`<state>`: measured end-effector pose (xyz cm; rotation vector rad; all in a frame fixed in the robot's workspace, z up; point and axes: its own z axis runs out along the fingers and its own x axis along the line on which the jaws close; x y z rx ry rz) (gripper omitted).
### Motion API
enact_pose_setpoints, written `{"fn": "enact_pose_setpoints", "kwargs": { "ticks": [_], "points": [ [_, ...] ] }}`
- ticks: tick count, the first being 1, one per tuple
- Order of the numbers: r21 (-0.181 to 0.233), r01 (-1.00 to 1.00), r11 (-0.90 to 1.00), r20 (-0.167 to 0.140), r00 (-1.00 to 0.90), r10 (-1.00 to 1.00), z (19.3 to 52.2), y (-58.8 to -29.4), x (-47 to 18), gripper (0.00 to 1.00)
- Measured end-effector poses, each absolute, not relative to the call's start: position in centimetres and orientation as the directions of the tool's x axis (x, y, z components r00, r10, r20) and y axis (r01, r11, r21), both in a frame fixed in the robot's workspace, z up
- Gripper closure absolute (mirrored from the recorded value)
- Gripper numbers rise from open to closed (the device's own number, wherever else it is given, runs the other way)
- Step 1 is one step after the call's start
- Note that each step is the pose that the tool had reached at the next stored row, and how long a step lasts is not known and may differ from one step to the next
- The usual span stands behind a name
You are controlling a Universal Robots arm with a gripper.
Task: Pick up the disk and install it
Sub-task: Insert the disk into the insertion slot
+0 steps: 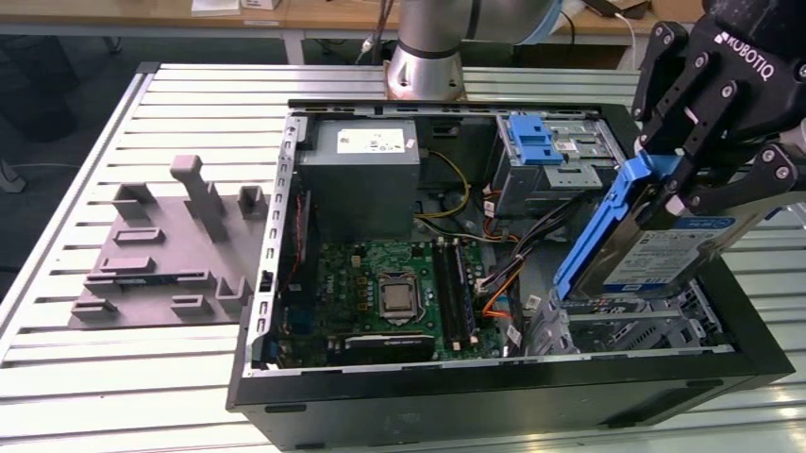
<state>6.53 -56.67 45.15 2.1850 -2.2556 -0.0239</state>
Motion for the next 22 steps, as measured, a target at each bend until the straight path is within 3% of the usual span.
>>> {"fn": "enact_pose_setpoints", "kwargs": {
  "ticks": [22],
  "points": [
    [0.012,-0.999,0.031,-0.010,-0.031,-0.999,43.9,-56.6,7.3,0.64]
  ]
}}
